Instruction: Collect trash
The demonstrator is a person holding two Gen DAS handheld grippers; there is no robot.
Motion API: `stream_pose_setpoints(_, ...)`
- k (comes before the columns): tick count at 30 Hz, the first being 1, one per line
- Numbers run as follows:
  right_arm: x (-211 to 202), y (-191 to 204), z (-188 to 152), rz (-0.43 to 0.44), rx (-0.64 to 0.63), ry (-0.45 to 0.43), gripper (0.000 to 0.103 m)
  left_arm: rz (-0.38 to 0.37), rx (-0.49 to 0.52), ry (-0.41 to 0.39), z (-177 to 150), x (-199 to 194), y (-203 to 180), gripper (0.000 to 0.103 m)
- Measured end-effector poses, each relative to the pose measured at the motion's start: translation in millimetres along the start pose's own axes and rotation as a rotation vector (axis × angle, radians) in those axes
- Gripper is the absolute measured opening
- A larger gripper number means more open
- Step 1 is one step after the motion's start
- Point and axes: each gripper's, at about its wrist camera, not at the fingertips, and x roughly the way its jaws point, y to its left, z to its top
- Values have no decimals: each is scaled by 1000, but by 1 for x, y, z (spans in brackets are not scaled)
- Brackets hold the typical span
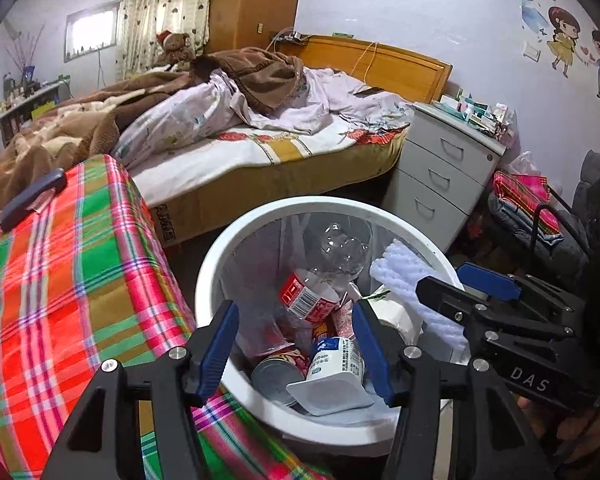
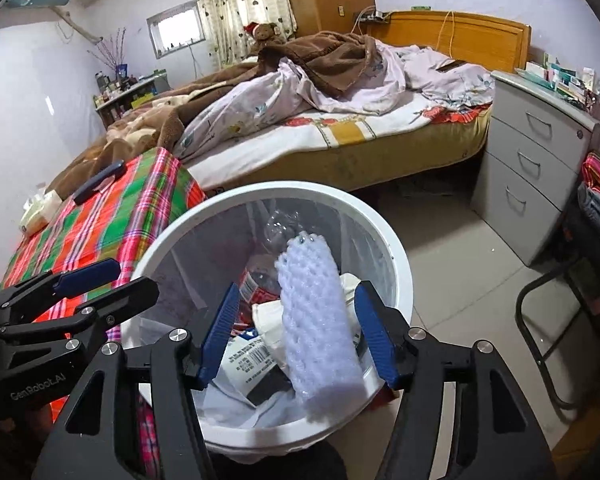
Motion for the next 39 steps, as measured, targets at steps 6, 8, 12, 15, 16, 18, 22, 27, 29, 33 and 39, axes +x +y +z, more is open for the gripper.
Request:
stream_pose_setpoints(6,-18,9,-3,-13,-16,-49,62,33,-14,-54,-7,-32,1,59)
stream_pose_setpoints(8,-25,13,-4,-14,-24,-67,62,53,-16,-70,-10,-44,2,59)
stream_pose_setpoints(12,-39,24,-7,-24,-36,-112,62,108,-37,-109,-19,-70,5,59)
stream_pose_setpoints(15,-53,33,-12,-22,-44,-155,62,126,-52,-141,-28,-88,8,59)
stream_pose_setpoints(16,-59,36,-14,-26,-50,-172,62,138,-58,-149,-30,-94,9,59)
stream_pose_setpoints(18,-66,43,-17,-30,-65,-195,62,169,-69,-165,-37,-106,9,59)
stream_pose_setpoints(22,-79,54,-28,-28,-75,-236,62,201,-79,-198,-55,-127,6,59)
stream_pose_setpoints(27,-88,62,-45,-37,-60,-265,62,235,-64,-236,-74,-147,-1,59)
stream_pose_setpoints(29,-90,64,-51,-51,-54,-274,62,245,-61,-249,-82,-155,-5,59)
stream_pose_setpoints(33,-99,68,-59,-76,-45,-304,62,257,-68,-283,-94,-168,-8,59)
stream_pose_setpoints(39,-110,75,-65,-90,-45,-338,62,289,-85,-269,-104,-174,-7,60)
